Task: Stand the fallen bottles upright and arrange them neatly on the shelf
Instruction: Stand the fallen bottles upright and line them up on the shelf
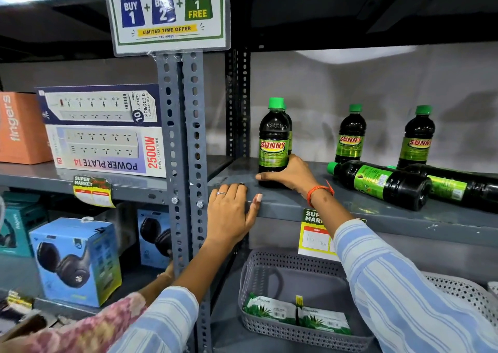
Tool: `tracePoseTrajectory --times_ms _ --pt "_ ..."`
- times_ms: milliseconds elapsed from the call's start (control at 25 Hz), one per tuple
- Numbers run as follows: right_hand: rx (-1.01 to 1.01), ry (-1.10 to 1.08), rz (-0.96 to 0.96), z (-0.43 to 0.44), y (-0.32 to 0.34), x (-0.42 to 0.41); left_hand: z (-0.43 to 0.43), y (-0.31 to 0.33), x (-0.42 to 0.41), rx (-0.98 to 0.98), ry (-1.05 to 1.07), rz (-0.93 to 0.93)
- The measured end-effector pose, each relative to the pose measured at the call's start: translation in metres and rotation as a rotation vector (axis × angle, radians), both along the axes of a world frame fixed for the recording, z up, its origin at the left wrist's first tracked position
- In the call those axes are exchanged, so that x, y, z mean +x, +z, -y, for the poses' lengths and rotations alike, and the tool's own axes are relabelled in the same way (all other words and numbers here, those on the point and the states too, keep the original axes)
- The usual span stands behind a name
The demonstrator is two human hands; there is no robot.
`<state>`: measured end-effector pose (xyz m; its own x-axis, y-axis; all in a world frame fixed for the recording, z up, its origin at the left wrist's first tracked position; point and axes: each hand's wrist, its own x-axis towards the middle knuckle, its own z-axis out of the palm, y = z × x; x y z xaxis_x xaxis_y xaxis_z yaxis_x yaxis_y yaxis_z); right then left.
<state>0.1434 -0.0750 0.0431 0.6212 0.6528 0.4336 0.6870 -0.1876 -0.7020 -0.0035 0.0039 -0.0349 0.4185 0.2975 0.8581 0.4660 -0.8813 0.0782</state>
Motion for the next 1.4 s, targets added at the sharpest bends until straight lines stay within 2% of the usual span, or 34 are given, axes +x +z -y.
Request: tracePoseTrajectory --times_ms 520,640,760,1000,1080,1200,1280,1400 --pt "-0.03 0.082 0.067 0.019 0.0 -0.034 -0.004 -0.004 0.0 0.053 -0.029 0.002" --pt "0.064 0.103 -0.035 0.025 0.001 -0.04 -0.001 -0.007 -0.001 0.001 -0.022 -0.009" --pt "0.236 0.014 -0.135 0.045 0.003 -0.04 0.011 -0.007 0.0 -0.004 -0.012 0.009" --pt "0.278 -0.152 0.198 0.108 0.016 -0.008 0.065 0.006 0.021 0.076 -0.04 0.012" --pt "0.198 -0.233 0.368 0.13 0.019 0.01 0.089 0.006 0.035 0.1 -0.08 -0.03" --pt "-0.198 -0.475 0.636 0.159 0.022 0.044 0.117 0.004 0.062 0.093 -0.143 -0.13" --pt "-0.445 -0.487 0.606 0.176 0.027 0.057 0.129 0.005 0.077 0.037 -0.145 -0.188" --pt "-0.644 -0.355 0.457 0.187 0.038 0.068 0.137 0.01 0.084 -0.023 -0.097 -0.223"
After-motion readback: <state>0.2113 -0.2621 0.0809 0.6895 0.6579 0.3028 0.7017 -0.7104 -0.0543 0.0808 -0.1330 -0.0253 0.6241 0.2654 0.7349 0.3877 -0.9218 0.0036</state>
